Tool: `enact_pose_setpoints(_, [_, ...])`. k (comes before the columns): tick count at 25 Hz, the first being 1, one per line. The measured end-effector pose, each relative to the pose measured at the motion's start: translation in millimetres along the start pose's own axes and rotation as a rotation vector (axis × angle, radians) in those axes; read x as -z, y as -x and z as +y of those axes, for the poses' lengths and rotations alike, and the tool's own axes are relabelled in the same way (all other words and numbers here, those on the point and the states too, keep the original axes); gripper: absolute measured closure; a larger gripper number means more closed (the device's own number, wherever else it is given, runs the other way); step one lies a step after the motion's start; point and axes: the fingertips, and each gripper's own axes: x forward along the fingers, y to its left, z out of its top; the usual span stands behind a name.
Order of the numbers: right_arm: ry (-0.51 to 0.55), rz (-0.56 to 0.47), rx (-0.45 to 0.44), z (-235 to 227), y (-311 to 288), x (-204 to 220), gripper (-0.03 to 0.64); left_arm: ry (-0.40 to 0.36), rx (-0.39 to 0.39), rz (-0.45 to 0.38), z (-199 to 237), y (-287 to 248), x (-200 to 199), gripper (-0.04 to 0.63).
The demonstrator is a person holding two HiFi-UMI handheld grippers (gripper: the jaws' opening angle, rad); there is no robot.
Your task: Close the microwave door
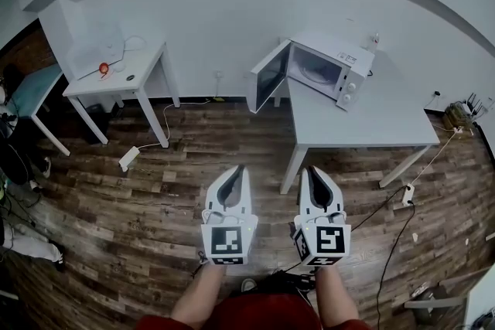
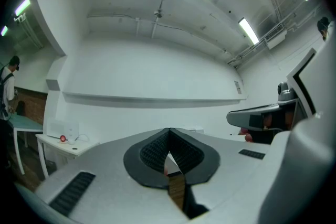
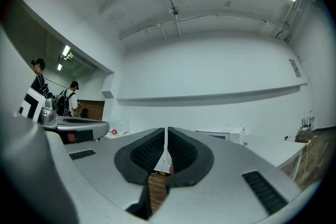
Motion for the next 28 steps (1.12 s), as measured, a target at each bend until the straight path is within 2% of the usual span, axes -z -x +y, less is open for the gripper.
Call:
enact_pose_setpoints(9, [-0.011,0.003,0.011,-24.0,-47.4,16.7,0.578,-0.005,0.009,0.005,8.2,-52.1,12.9,0.569])
enact_pose_setpoints(21, [-0.036,0.011,0.005,-96.3,-142.0,22.4,0.578,-0.019,0.014,0.019,2.0,-166.8,13.5,0.569])
enact_pose_setpoints(28, [-0.057,0.005,-0.013,-144.3,-191.4,31.4,0.578,-0.033,-0.012,0.013,-8.1,-232.3,16.6,0.569])
